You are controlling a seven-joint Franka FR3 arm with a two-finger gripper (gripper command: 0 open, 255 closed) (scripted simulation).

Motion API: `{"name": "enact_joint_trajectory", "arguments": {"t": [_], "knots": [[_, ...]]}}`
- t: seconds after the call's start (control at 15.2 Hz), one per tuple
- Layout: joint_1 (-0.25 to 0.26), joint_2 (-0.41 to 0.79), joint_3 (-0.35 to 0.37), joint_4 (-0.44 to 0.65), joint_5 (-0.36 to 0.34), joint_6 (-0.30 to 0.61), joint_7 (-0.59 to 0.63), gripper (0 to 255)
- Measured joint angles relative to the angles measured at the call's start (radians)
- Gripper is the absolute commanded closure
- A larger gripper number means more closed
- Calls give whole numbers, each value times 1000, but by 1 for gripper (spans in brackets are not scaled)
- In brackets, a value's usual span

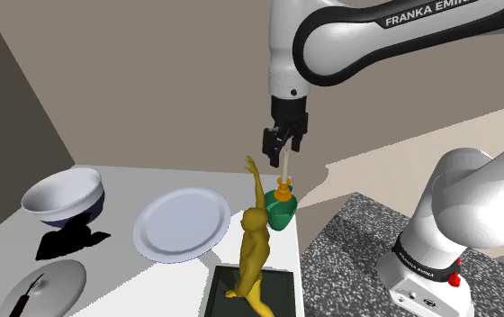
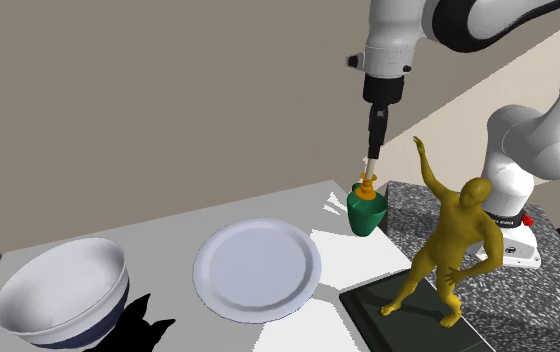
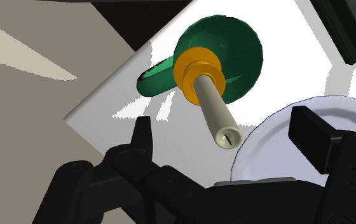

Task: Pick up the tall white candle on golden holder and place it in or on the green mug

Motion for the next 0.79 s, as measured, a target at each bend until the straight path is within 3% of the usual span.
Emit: {"name": "enact_joint_trajectory", "arguments": {"t": [0.4, 0.79], "knots": [[-5, -6, -12, 108, -9, -113, 0, 0], [-5, -5, -12, 123, -10, -128, 2, 0]]}}
